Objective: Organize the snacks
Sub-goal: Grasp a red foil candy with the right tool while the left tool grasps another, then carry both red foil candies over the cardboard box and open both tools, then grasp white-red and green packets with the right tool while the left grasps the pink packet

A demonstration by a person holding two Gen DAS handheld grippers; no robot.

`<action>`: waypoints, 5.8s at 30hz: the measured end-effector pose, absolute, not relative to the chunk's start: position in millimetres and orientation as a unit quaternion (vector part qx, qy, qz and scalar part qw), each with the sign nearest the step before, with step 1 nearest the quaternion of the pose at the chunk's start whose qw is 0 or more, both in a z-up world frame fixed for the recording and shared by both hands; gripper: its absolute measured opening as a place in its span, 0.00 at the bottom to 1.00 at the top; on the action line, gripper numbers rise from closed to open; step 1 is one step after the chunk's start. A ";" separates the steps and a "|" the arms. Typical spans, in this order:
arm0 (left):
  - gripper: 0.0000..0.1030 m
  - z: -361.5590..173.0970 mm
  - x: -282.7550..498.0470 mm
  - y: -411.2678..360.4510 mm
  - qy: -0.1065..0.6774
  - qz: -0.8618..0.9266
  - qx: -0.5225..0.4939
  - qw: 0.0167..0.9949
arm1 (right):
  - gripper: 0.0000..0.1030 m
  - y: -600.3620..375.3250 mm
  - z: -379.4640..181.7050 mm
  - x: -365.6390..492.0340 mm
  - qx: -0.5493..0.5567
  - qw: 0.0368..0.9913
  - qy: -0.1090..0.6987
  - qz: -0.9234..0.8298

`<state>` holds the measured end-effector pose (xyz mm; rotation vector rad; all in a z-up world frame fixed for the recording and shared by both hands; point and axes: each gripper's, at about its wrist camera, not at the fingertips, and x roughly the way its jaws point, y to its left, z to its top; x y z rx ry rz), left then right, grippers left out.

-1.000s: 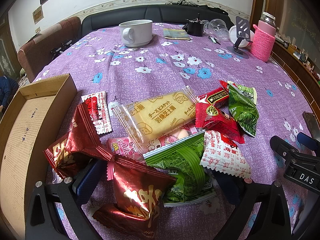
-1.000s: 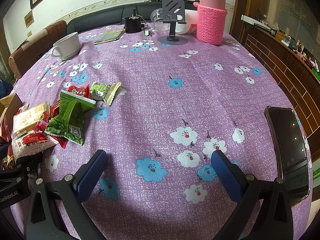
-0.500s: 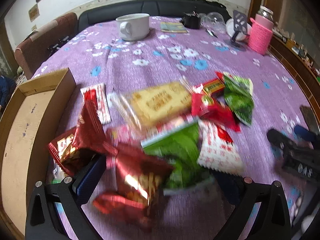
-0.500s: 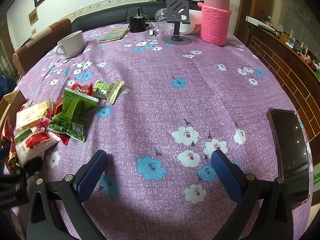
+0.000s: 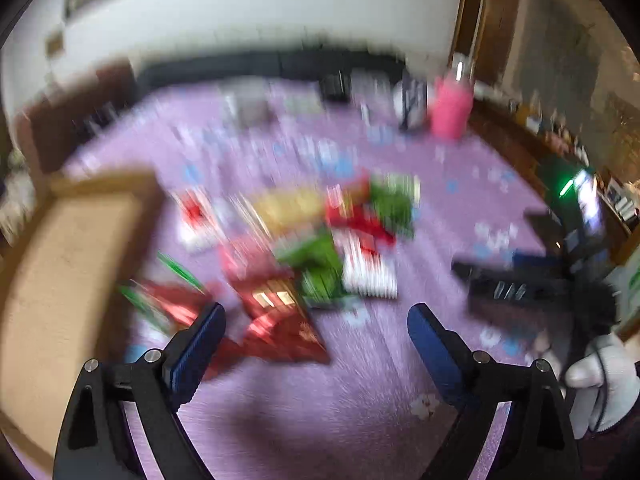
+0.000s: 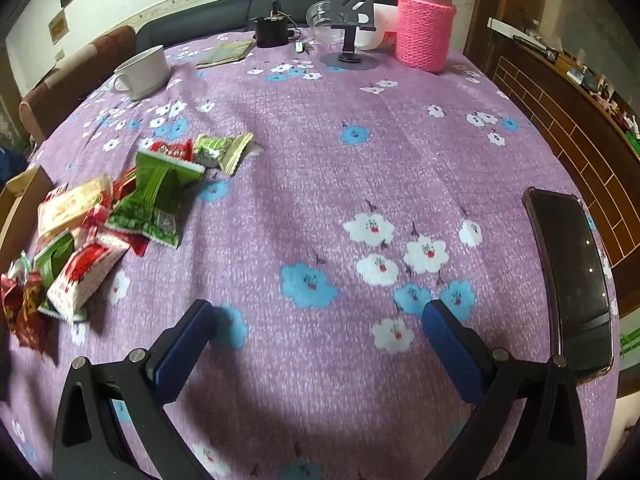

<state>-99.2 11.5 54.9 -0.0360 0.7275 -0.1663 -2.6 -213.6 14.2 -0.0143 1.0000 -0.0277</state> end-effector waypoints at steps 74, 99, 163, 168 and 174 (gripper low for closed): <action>0.29 11.9 -65.1 69.4 0.445 -0.085 -0.031 0.891 | 0.32 -84.0 26.1 -43.0 0.065 0.836 0.477 0.263; 0.28 43.4 -151.4 267.0 0.361 0.056 -0.166 0.916 | 0.33 85.4 62.3 -82.1 -0.020 0.792 0.461 0.401; 0.71 58.2 -71.3 67.6 0.419 -0.143 0.021 0.897 | 0.36 -125.7 24.6 -12.6 0.063 0.869 0.443 0.211; 0.71 37.0 -28.5 33.2 0.448 -0.169 0.093 0.873 | 0.36 -132.8 25.6 -14.3 0.078 0.867 0.444 0.215; 0.71 14.4 8.8 18.7 0.464 -0.169 0.126 0.861 | 0.36 -139.2 25.4 -13.1 0.093 0.863 0.445 0.221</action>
